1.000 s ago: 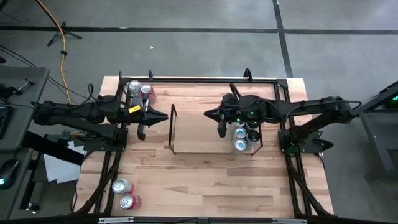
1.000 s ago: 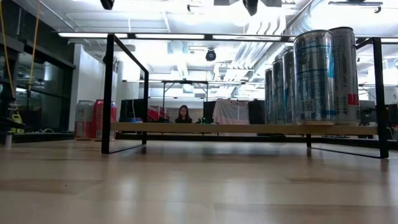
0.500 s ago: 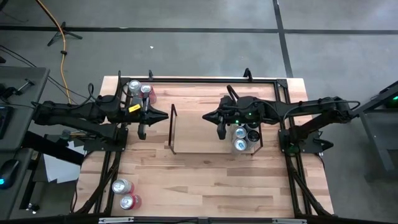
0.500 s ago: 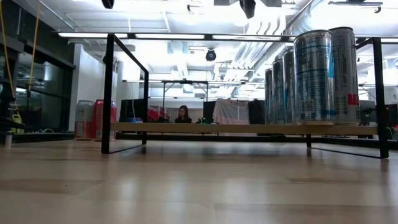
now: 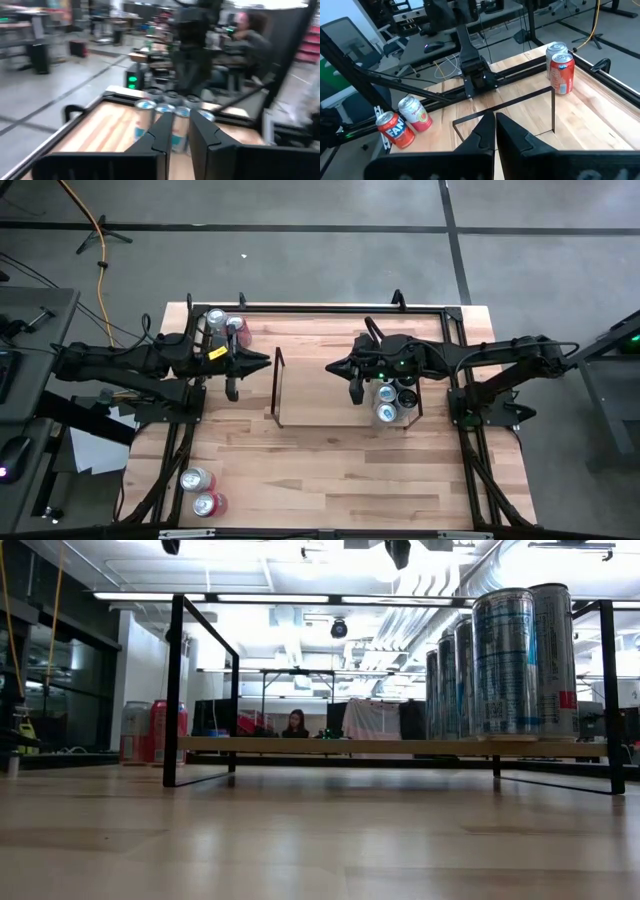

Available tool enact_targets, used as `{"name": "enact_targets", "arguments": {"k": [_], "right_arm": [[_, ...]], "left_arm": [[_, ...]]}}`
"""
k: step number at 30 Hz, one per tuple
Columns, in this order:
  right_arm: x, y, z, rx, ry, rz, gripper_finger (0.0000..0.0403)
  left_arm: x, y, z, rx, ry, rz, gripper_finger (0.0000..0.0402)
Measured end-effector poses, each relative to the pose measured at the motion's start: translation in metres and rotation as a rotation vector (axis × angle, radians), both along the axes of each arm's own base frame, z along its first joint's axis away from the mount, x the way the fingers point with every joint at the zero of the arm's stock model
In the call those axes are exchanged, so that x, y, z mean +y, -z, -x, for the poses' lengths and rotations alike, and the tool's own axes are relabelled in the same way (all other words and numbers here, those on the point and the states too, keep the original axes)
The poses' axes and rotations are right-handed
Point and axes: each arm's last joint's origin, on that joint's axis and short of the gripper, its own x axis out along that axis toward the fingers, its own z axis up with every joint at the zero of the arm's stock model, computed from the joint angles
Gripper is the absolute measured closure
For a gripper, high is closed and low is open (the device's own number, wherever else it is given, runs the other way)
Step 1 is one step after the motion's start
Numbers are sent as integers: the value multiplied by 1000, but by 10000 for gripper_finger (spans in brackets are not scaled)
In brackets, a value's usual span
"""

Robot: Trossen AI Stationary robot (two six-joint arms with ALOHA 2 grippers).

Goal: Place canned beverage on shelf
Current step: Put the red soda can on the shelf

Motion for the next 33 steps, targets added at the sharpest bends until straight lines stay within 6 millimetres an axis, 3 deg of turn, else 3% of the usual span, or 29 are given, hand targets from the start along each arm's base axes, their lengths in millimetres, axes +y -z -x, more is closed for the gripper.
{"name": "enact_targets", "arguments": {"k": [8, 12, 15, 25, 33], "right_arm": [[0, 0, 0, -1, 16, 0, 402], [-1, 0, 0, -1, 24, 3, 402], [-1, 0, 0, -2, 41, 8, 402], [-2, 0, 0, -5, 59, -15, 402], [-2, 2, 1, 25, 57, -6, 402]], "left_arm": [[24, -15, 9, 50, -267, 71, 287], [47, -27, 17, 164, -431, 113, 227], [70, -25, 19, 313, -561, 144, 188], [154, 40, 20, 832, -863, 434, 102], [188, 68, 21, 905, -976, 615, 90]]}}
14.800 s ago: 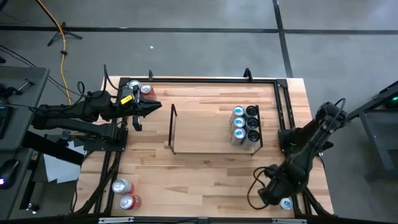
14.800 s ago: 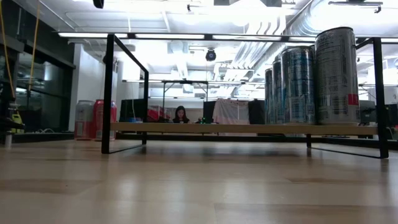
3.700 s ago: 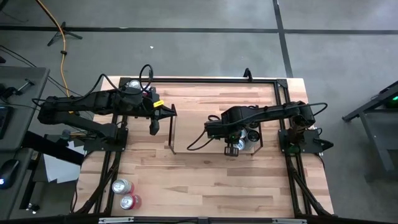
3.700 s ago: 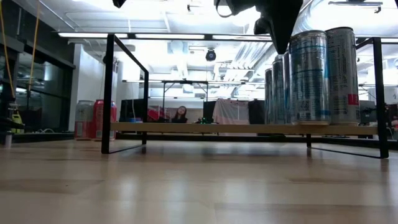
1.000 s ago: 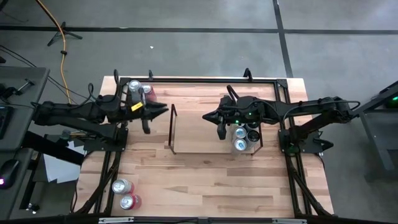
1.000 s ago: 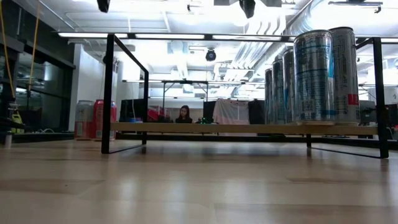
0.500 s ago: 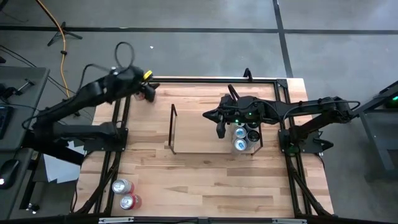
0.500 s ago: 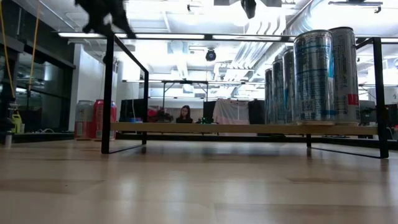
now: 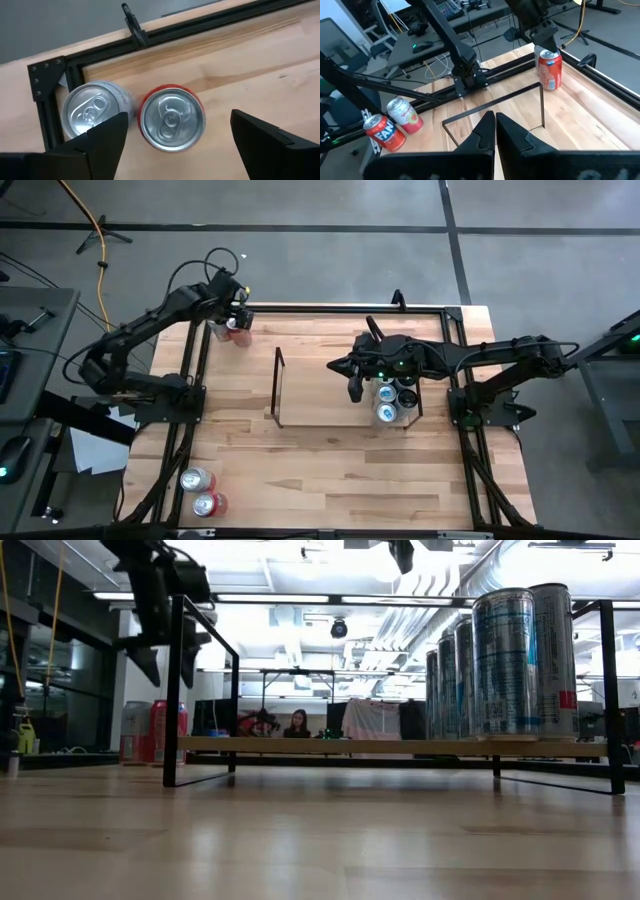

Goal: Place canned beverage on shelf
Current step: Put the red soda can on the shelf

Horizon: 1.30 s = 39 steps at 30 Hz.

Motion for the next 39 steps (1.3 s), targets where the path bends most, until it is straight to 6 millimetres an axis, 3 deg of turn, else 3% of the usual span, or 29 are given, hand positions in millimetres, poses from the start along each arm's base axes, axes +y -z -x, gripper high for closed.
{"name": "enact_targets", "arguments": {"k": [10, 29, 39], "right_arm": [[0, 1, 0, 9, 0, 0, 402], [0, 1, 0, 9, 1, -1, 402], [0, 1, 0, 6, 8, -24, 402]], "left_arm": [[21, 24, -9, 18, -26, 77, 90], [22, 58, -27, 92, 18, 265, 93], [24, 58, -31, 89, 26, 217, 168]]}}
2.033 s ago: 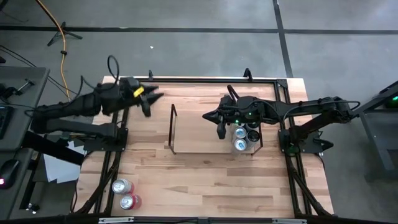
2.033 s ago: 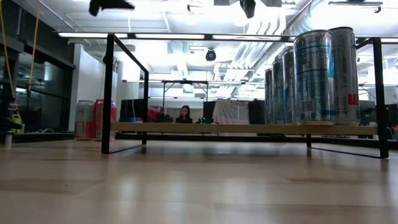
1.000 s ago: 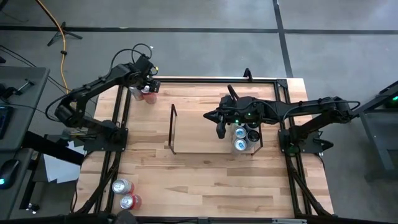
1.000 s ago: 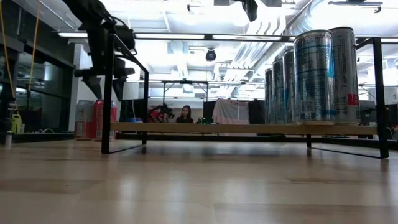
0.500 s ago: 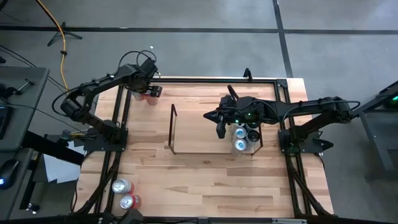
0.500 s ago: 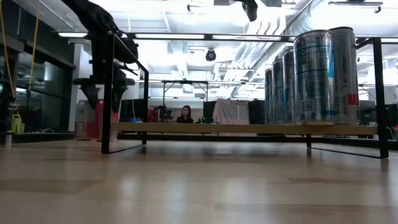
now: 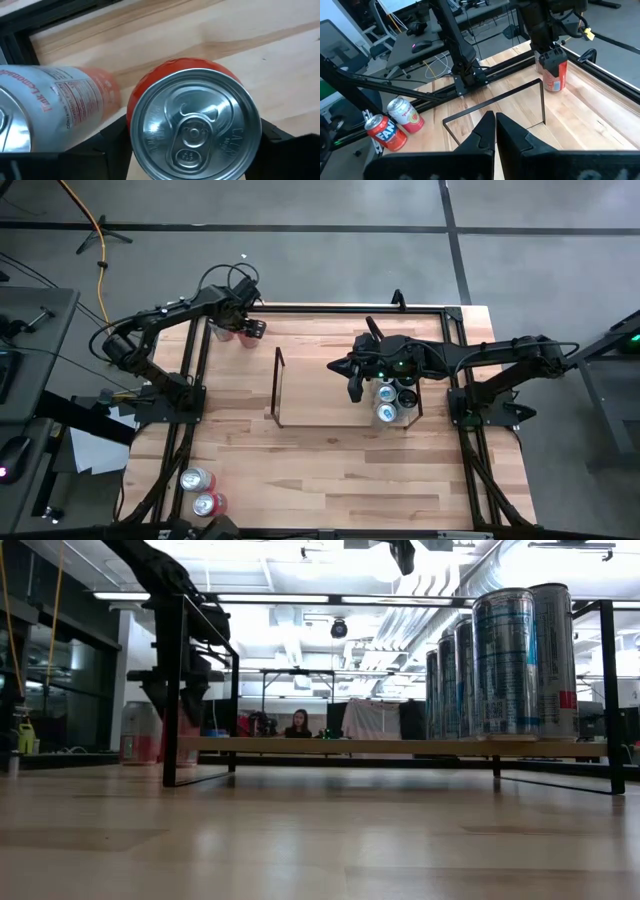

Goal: Place canned beverage on shelf
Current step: Put the red soda can on the shelf

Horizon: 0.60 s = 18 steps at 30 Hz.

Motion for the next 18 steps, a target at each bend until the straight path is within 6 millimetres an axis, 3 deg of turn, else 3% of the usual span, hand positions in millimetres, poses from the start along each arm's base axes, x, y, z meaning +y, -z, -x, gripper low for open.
{"name": "enact_targets", "arguments": {"k": [4, 6, 12, 18], "right_arm": [[0, -1, 0, -8, 0, 0, 402], [0, -1, 0, -13, 0, 0, 402], [0, -4, -1, -37, -5, 25, 402], [-3, -14, -3, -141, 91, 46, 402]], "left_arm": [[-3, -5, 1, -11, 53, 25, 169], [-5, -19, 0, -31, 72, 0, 169], [-16, -93, -3, -190, 163, -193, 169], [-49, -169, -19, -366, 365, -357, 169]]}}
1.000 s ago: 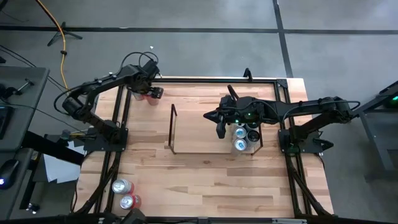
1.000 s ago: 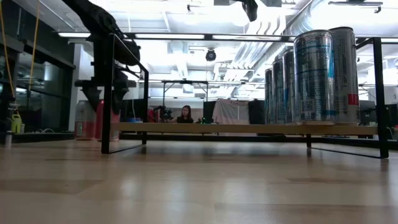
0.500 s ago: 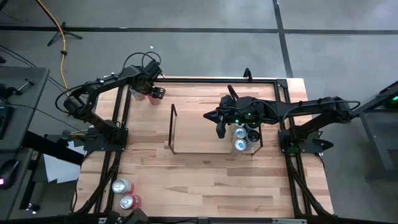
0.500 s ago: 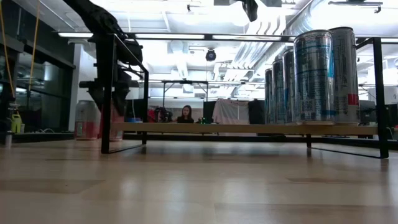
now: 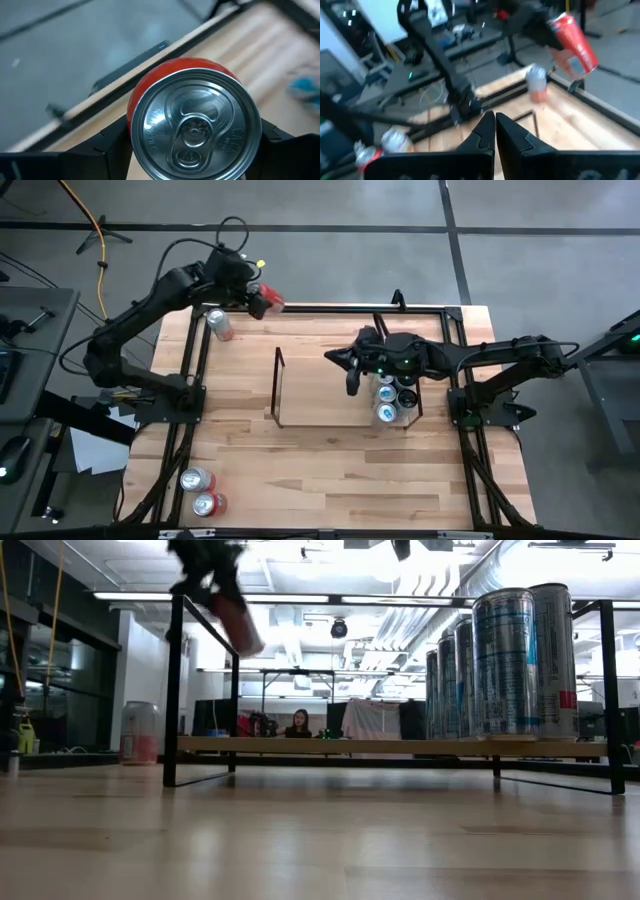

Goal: Place canned beverage on shelf
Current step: Put the red soda can on the shelf

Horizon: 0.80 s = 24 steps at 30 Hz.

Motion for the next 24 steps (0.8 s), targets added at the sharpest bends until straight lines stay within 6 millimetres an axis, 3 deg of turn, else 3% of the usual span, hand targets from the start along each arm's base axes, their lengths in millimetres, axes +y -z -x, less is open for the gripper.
{"name": "enact_targets", "arguments": {"k": [5, 11, 18, 24], "right_arm": [[-3, -16, 8, -77, 87, 91, 402], [-9, -43, 33, -160, 261, 208, 403], [-12, -55, 54, -136, 356, 265, 403], [-15, -45, 57, -54, 441, 214, 403]], "left_arm": [[-43, -34, -30, -66, 213, -77, 169], [-97, -28, -75, 22, 406, -88, 169], [-142, 17, -138, 158, 580, -40, 169], [-159, 75, -179, 344, 720, -9, 158]]}}
